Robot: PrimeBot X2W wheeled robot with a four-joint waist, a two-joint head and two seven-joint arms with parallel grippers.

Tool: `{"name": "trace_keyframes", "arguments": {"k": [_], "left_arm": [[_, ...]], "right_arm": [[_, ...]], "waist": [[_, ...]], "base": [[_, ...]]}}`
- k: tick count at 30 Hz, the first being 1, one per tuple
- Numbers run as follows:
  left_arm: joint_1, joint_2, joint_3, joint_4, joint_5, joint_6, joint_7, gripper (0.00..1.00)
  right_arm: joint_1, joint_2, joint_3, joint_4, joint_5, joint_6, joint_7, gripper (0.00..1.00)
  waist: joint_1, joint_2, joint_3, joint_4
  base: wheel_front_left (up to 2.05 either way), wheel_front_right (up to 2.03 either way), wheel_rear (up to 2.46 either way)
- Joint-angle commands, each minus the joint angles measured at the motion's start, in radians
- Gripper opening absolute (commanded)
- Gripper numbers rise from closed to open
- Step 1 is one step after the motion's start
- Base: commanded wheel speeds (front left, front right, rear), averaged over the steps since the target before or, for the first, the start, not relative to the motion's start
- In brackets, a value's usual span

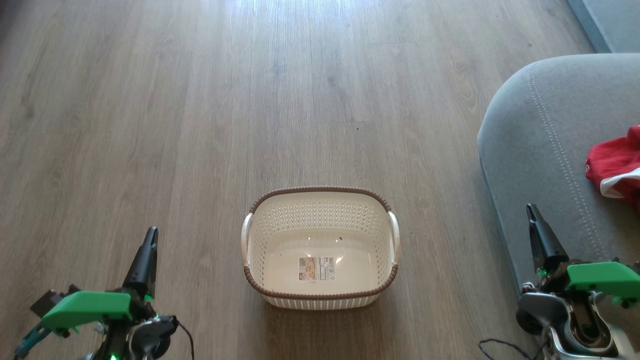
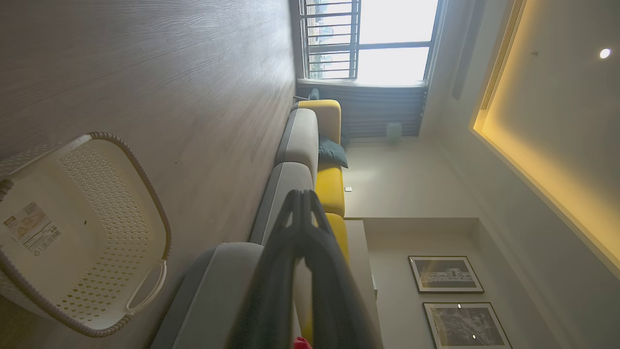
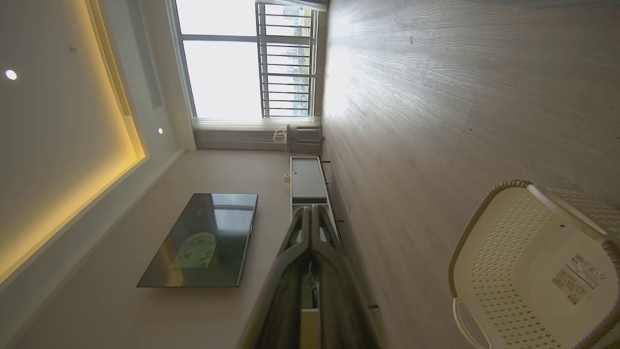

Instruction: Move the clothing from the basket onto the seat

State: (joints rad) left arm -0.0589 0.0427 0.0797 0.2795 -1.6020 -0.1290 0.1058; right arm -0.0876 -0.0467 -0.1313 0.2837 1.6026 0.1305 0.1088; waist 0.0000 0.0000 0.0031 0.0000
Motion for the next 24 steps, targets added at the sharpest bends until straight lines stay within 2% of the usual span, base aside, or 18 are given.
{"name": "trace_keyframes", "arguments": {"k": [1, 24], "left_arm": [[-0.049, 0.008, 0.034, -0.034, -0.007, -0.002, 0.007, 0.0], [-0.049, 0.008, 0.034, -0.034, -0.007, -0.002, 0.007, 0.0]], "right_arm": [[-0.02, -0.004, 0.018, -0.039, 0.006, 0.0, 0.004, 0.0], [-0.02, -0.004, 0.018, -0.039, 0.006, 0.0, 0.004, 0.0]], "waist": [[0.0, 0.0, 0.0, 0.0], [0.0, 0.0, 0.0, 0.0]], "base": [[0.0, 0.0, 0.0], [0.0, 0.0, 0.0]]}}
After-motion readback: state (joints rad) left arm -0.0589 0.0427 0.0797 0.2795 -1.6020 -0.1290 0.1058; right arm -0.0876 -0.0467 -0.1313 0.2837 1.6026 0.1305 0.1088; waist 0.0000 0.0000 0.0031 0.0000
